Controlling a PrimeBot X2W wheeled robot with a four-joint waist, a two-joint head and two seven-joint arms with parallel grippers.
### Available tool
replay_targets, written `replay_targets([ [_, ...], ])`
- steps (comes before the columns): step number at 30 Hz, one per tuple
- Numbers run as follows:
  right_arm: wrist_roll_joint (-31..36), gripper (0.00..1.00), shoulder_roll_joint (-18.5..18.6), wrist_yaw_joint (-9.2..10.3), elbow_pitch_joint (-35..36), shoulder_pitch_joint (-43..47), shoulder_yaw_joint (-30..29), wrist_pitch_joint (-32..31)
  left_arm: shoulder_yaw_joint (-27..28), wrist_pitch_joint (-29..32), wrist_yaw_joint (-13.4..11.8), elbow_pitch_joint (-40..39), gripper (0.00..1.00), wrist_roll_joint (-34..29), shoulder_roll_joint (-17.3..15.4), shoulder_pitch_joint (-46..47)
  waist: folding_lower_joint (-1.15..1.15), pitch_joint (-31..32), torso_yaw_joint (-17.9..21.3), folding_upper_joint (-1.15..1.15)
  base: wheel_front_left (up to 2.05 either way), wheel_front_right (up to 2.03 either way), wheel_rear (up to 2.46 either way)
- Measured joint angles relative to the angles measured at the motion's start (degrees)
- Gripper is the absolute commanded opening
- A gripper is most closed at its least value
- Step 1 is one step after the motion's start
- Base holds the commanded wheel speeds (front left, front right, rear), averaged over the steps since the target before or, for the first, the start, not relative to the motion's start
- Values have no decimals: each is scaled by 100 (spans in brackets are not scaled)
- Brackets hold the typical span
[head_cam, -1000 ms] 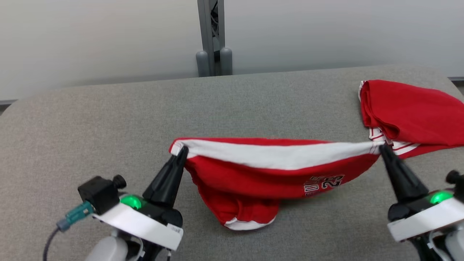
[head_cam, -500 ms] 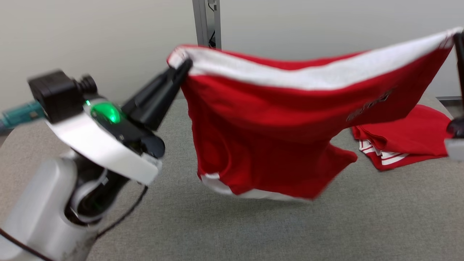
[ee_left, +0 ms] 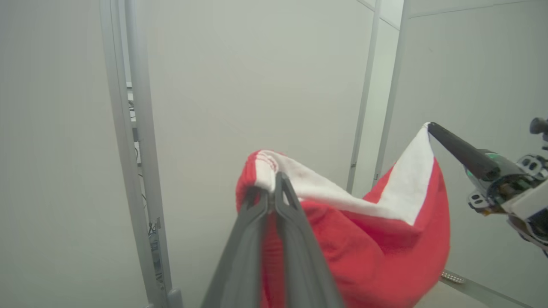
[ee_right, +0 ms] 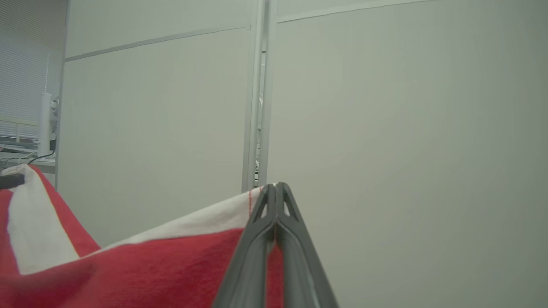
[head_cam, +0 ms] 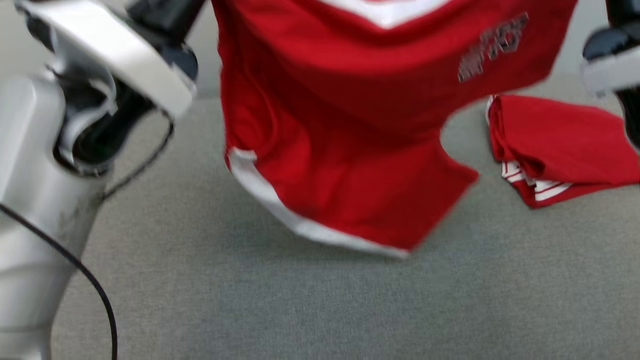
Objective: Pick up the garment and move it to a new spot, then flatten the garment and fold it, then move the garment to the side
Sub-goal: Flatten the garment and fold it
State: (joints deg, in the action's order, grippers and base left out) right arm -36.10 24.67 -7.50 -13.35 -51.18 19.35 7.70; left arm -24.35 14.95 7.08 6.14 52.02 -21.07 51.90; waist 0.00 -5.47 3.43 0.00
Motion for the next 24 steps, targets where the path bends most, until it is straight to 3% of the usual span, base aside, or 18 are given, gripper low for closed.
replay_targets([
  [7, 281, 0, -552, 0, -1949, -2479, 285, 405, -434, -1216, 35, 1492, 0, -943, 45, 2232, 0, -1111, 62, 0, 0, 0, 0],
  [13, 760, 0, -869, 0, -3099, -4159, -51, 712, -1062, -2689, 35, 2597, 0, -1360, 94, 3801, 0, -2238, 96, 0, 0, 0, 0],
  [19, 946, 0, -1044, 0, -2958, -4270, -497, 727, -2022, -2969, 35, 2944, 0, -928, 34, 4214, 0, -3224, 149, 0, 0, 0, 0],
  [24, 1003, 0, -1113, 0, -2375, -3476, -703, 728, -2190, -2986, 35, 2216, 0, -590, -77, 3761, 1, -3721, 213, 0, 0, 0, 0],
])
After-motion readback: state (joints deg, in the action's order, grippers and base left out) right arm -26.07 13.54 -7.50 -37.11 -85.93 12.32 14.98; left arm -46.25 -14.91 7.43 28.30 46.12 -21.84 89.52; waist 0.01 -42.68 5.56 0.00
